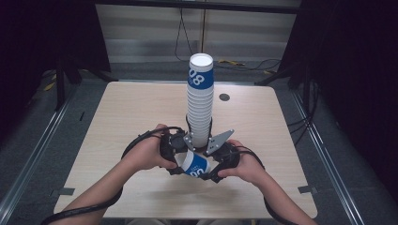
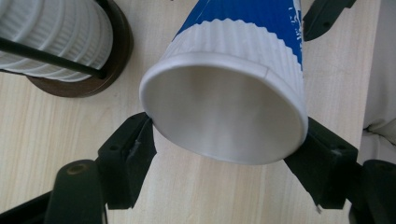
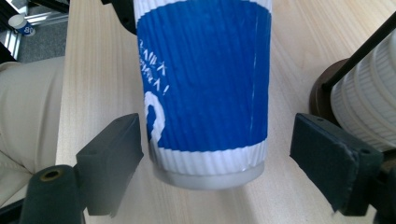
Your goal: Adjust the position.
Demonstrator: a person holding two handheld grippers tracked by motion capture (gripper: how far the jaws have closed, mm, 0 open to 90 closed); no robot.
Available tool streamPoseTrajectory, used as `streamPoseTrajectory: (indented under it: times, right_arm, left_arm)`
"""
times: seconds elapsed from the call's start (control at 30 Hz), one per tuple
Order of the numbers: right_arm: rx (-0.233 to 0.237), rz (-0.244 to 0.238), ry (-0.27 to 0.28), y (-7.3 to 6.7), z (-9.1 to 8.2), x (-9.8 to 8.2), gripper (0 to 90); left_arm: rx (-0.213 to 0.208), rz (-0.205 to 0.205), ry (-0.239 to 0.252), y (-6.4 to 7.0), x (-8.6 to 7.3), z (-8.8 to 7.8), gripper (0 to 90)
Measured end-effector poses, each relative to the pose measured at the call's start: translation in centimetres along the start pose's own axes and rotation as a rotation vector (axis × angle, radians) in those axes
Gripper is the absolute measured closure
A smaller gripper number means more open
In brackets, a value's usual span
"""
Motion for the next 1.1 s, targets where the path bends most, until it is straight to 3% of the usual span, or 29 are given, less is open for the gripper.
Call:
streamPoseTrajectory:
  times: [0.33,0.57,0.67,0.87,1.0,1.1]
  right_arm:
    - [0.024,0.001,-0.006,-0.2,0.6,0.0,21.0]
    - [0.05,0.0,-0.007,-0.4,1.0,0.0,29.6]
    - [0.042,0.001,-0.013,-0.5,1.1,0.0,29.9]
    - [0.047,0.013,-0.014,-0.5,1.4,-0.2,30.8]
    - [0.04,0.009,0.011,-0.5,1.4,-0.4,30.7]
    - [0.038,0.015,0.026,-0.5,1.2,-0.4,30.6]
  left_arm:
    - [-0.002,0.01,0.015,0.3,0.4,0.2,26.2]
    - [-0.005,0.021,0.025,0.3,0.7,-0.1,26.0]
    - [-0.007,0.022,0.027,0.4,0.7,-0.1,26.1]
    - [0.001,0.058,0.035,0.3,0.8,-0.1,25.5]
    - [0.006,0.027,0.067,0.4,0.5,-0.1,23.5]
    - [0.006,0.034,0.089,0.2,0.4,-0.4,22.1]
Point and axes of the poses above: each handheld gripper's, and its own axes: z roughly forward along the jaws, x roughly out of its top, y roughly to its right, the point moved 2 cm from there along z, roughly forward along the jaws, and after that the axes turned 5 degrees about y, right-handed, at the moved point
